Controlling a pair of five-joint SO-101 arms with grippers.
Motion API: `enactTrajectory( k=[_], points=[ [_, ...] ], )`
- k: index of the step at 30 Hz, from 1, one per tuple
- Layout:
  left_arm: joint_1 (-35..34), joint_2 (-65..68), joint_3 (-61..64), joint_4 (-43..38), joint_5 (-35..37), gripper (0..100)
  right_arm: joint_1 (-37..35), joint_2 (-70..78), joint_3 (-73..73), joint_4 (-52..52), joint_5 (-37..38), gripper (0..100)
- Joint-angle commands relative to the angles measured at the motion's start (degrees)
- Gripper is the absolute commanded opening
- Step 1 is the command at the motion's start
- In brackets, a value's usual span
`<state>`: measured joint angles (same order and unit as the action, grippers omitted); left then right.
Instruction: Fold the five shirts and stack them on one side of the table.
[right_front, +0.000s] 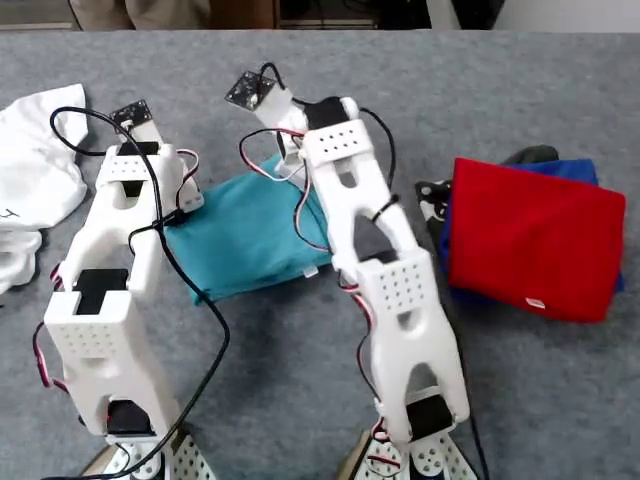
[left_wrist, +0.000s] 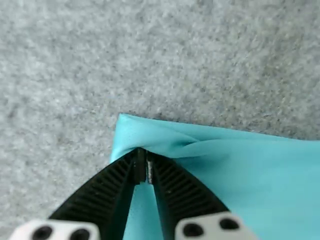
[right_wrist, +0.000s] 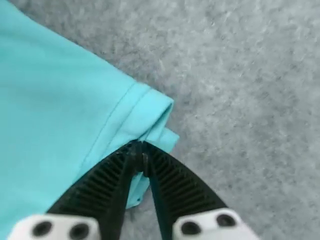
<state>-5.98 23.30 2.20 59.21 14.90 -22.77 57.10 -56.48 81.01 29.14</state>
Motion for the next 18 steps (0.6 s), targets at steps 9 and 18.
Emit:
enactTrajectory(
  k=[9, 18],
  points=[
    [-0.97, -0.31, -1.76, -1.05, -0.26, 3, 4.18, 11.03, -28.35, 10.20, -0.35, 0.5],
    [-0.88, -0.31, -1.67, -0.88, -0.26, 2, -4.53, 6.11, -37.85, 20.48, -2.37, 0.5]
  ],
)
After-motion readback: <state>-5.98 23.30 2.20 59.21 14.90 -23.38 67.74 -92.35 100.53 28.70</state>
